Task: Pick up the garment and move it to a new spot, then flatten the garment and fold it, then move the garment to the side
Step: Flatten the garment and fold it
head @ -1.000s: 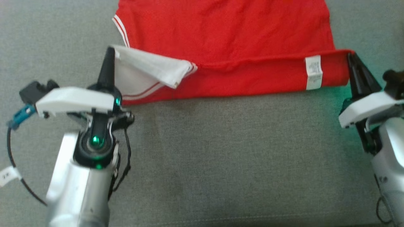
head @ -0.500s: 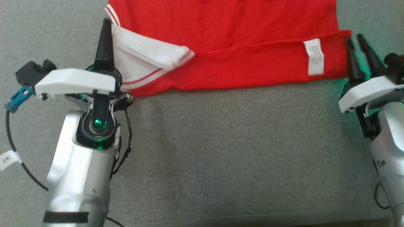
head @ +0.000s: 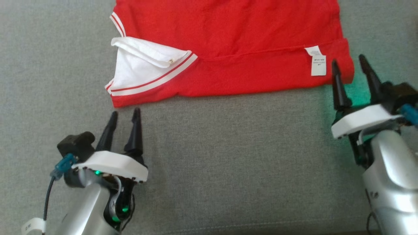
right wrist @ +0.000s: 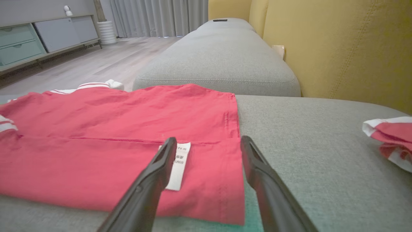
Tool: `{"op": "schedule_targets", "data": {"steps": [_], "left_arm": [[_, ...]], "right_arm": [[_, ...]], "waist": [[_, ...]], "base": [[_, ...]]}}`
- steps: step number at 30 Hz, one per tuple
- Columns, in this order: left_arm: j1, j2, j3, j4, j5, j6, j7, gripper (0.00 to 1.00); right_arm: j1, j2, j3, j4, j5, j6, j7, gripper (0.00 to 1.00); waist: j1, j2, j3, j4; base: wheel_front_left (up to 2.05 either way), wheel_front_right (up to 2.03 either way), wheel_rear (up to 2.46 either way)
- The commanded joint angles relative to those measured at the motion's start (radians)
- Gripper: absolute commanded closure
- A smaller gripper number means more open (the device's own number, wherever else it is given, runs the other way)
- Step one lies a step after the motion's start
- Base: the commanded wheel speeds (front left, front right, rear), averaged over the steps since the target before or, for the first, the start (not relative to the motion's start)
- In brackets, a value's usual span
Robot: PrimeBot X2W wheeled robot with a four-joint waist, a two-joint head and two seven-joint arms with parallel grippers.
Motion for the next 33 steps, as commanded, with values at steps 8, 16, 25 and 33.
{"op": "schedule_targets", "data": {"steps": [8, 16, 25, 33], "left_arm": [[-0.024, -0.037, 0.131, 0.066, 0.094, -0.014, -0.014, 0.00], [-0.101, -0.056, 0.184, 0.196, 0.180, -0.041, -0.014, 0.00], [-0.164, -0.072, 0.214, 0.292, 0.234, -0.080, -0.014, 0.00], [-0.223, -0.074, 0.211, 0.412, 0.276, -0.073, -0.014, 0.00]], "right_arm": [[0.054, 0.017, -0.007, -0.047, -0.013, 0.003, -0.010, 0.00], [0.065, 0.023, -0.019, -0.049, -0.023, 0.003, -0.010, 0.00], [0.061, 0.025, -0.018, -0.045, -0.023, 0.003, -0.010, 0.00], [0.057, 0.021, -0.016, -0.042, -0.020, 0.003, -0.010, 0.00]], "waist": [[0.0000, 0.0000, -0.046, -0.005], [0.0000, 0.0000, -0.039, -0.006], [0.0000, 0.0000, -0.029, -0.016], [0.0000, 0.0000, -0.021, -0.022]], "base": [[0.00, 0.00, 0.00], [0.00, 0.00, 0.00], [0.00, 0.00, 0.00], [0.00, 0.00, 0.00]]}}
